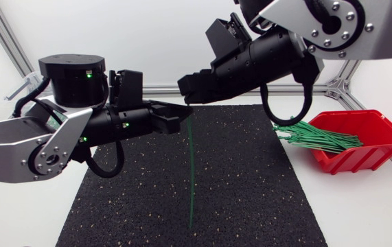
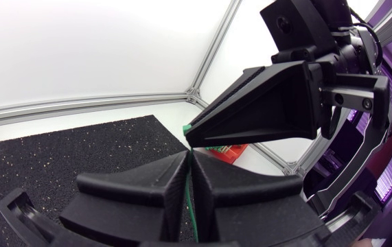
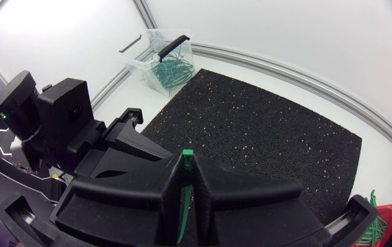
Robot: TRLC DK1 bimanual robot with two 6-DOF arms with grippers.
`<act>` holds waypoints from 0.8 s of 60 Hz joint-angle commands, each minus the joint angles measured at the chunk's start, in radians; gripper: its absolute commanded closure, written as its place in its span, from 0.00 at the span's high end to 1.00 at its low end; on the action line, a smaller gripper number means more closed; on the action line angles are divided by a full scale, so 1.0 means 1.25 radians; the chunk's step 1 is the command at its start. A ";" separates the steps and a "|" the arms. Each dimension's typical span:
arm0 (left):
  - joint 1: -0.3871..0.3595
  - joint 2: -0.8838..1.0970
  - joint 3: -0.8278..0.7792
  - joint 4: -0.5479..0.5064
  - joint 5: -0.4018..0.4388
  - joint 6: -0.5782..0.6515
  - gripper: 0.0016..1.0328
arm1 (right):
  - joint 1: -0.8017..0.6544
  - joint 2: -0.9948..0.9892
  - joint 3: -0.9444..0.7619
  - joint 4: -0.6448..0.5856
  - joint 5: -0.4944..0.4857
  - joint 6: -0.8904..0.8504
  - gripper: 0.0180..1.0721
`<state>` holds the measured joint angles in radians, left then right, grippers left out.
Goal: Take a green cable tie from the red box, thread the tail through the head to close it, then place it in the transparent bin on the left.
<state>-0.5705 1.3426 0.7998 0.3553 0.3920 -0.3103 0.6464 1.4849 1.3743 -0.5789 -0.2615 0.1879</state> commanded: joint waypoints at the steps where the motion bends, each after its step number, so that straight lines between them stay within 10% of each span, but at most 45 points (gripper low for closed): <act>1: 0.002 -0.006 0.017 -0.016 -0.006 0.009 0.07 | 0.003 -0.023 -0.016 0.004 0.008 0.017 0.05; 22: 0.007 -0.025 0.017 -0.017 -0.008 0.014 0.03 | 0.013 -0.025 -0.022 0.013 0.017 0.006 0.07; 32: 0.032 -0.040 0.019 -0.061 0.056 0.036 0.04 | 0.013 -0.026 -0.029 0.018 0.025 -0.009 0.36; 48: 0.104 -0.111 -0.009 -0.093 0.136 0.086 0.03 | 0.007 -0.039 -0.037 0.023 0.030 -0.063 0.46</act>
<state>-0.4664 1.2427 0.8051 0.2401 0.5411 -0.2333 0.6582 1.4601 1.3552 -0.5560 -0.2310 0.1474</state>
